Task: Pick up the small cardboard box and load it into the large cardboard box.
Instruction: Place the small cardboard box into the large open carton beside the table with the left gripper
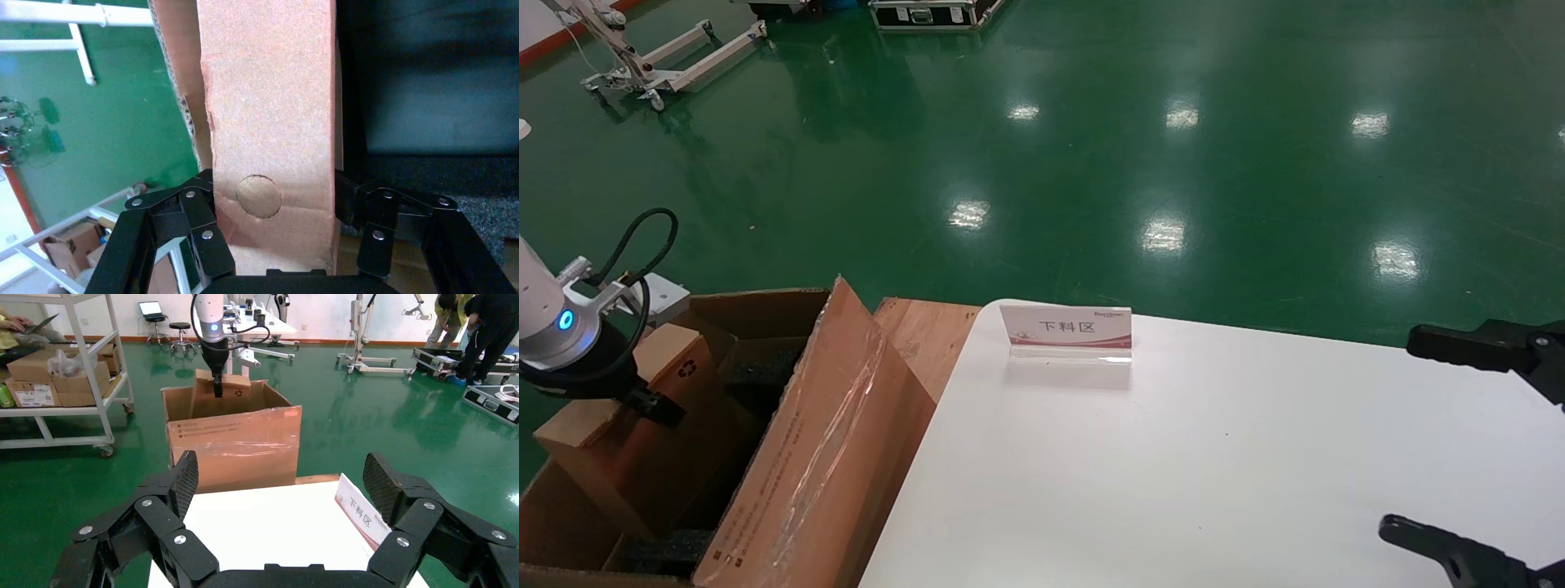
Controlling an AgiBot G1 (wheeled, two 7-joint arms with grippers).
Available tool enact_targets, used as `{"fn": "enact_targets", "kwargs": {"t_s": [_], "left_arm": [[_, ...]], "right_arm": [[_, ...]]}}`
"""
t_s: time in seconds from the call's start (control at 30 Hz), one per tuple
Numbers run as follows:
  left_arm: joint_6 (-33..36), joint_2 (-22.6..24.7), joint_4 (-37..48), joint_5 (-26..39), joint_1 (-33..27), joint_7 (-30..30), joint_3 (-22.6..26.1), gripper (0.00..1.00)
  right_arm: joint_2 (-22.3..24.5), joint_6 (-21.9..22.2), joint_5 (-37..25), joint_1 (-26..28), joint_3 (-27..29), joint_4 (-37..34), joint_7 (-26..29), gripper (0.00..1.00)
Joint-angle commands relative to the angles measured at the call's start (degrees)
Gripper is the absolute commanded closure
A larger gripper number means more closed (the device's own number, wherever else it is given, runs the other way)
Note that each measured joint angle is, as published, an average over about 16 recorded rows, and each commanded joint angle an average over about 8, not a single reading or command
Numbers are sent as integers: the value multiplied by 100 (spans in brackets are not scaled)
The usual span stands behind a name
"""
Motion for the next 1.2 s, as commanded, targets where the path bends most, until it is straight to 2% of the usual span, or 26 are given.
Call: {"fn": "enact_targets", "kwargs": {"t_s": [0.03,0.67,1.1,1.17,1.2], "left_arm": [[-48,27,63,14,18,21,-7,100],[-451,416,993,-65,313,412,-104,100],[-481,380,1065,-188,473,407,-100,100],[-471,375,1054,-179,477,383,-92,95],[-466,374,1050,-174,479,373,-88,89]], "right_arm": [[0,0,0,0,-1,0,0,0],[3,3,4,1,-6,0,-3,0],[4,4,7,2,-10,0,-5,0],[4,5,7,2,-11,0,-5,0],[5,5,8,2,-11,0,-6,0]]}}
